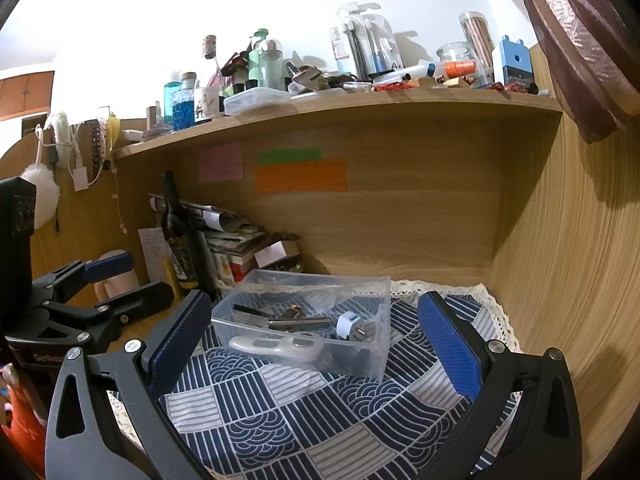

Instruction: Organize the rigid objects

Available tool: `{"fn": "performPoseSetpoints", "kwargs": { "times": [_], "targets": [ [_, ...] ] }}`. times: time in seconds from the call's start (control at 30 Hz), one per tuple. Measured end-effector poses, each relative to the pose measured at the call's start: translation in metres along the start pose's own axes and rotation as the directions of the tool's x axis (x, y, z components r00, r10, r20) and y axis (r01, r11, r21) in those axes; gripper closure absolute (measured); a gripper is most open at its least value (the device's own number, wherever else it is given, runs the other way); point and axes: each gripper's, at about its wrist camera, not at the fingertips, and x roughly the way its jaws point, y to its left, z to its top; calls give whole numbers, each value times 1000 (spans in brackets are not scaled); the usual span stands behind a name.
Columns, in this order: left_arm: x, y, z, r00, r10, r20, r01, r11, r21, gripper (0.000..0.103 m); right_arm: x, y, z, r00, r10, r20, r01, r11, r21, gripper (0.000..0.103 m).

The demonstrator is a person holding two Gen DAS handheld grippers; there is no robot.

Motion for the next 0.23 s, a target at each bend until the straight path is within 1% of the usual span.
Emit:
{"fn": "performPoseSetpoints", "kwargs": {
  "times": [0.23],
  "targets": [
    [4,2,-1,1000,0,0,0,1000,-3,0,9,-1,-2,1000,-1,-19,1,1000,-3,0]
  ]
}}
